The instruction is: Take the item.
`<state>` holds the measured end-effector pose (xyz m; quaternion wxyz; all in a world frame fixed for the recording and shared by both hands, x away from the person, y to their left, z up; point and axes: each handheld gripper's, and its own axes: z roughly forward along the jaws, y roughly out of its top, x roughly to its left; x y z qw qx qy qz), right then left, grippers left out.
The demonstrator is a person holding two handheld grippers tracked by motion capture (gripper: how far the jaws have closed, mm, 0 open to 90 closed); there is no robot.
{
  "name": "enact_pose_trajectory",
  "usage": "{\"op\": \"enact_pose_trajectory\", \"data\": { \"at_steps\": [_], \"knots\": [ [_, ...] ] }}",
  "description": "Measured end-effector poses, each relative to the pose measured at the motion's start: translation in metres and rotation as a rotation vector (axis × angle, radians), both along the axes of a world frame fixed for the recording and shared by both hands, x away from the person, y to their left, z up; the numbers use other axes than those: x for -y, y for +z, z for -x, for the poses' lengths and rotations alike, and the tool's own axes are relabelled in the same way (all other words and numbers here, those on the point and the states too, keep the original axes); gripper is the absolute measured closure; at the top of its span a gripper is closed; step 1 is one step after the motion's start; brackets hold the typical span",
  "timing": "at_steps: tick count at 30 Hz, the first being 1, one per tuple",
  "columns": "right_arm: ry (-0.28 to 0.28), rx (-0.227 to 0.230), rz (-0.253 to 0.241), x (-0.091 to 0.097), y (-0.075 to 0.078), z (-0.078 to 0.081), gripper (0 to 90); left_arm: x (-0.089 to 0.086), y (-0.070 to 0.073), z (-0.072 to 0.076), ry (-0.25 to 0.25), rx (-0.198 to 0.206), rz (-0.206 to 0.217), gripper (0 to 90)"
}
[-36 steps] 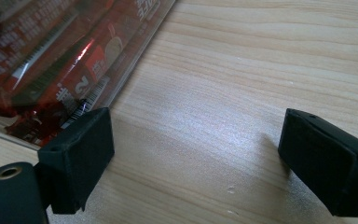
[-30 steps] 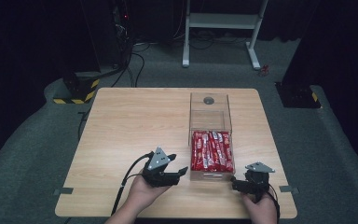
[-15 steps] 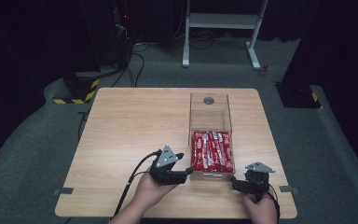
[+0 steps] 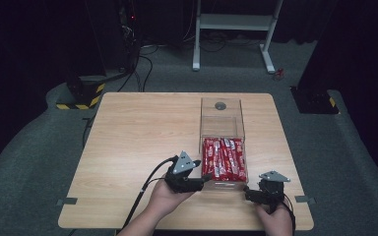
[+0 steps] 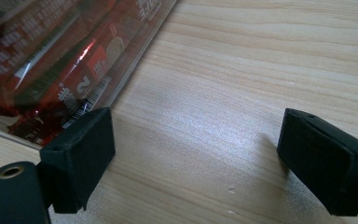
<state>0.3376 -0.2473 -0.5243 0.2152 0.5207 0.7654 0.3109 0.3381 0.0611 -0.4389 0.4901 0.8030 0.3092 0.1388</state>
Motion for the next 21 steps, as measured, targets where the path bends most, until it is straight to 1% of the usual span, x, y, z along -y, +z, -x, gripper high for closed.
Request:
{"op": "enact_pose_trajectory", "data": {
  "at_steps": [8,11,12,14,17,18,19,20,21],
  "knots": [
    [0.000,0.000,-0.001,0.000,0.000,0.000,11.2,0.010,-0.001,-0.006,0.013,0.012,-0.010,46.8],
    [0.002,0.001,-0.001,0.000,0.000,0.000,11.3,0.012,-0.002,-0.008,0.019,0.013,-0.012,51.9],
    [0.002,0.001,-0.001,0.000,0.000,0.000,11.3,0.013,-0.002,-0.009,0.022,0.010,-0.012,51.9],
    [0.003,0.002,-0.001,0.000,0.000,0.000,11.4,0.013,-0.003,-0.010,0.034,0.008,-0.018,57.5],
    [0.004,0.002,-0.001,0.000,0.000,0.000,11.6,0.016,-0.005,-0.010,0.045,0.013,-0.031,60.3],
    [0.004,0.002,-0.001,0.000,0.000,0.000,11.6,0.017,-0.006,-0.011,0.049,0.014,-0.030,60.3],
    [0.004,0.002,-0.001,0.000,0.000,0.000,11.7,0.017,-0.006,-0.011,0.049,0.014,-0.032,62.7],
    [0.004,0.002,-0.001,0.000,0.000,0.000,11.7,0.017,-0.007,-0.011,0.050,0.011,-0.030,62.7],
    [0.004,0.002,-0.001,0.000,0.000,0.000,11.8,0.017,-0.007,-0.012,0.052,0.010,-0.027,64.7]
  ]
}}
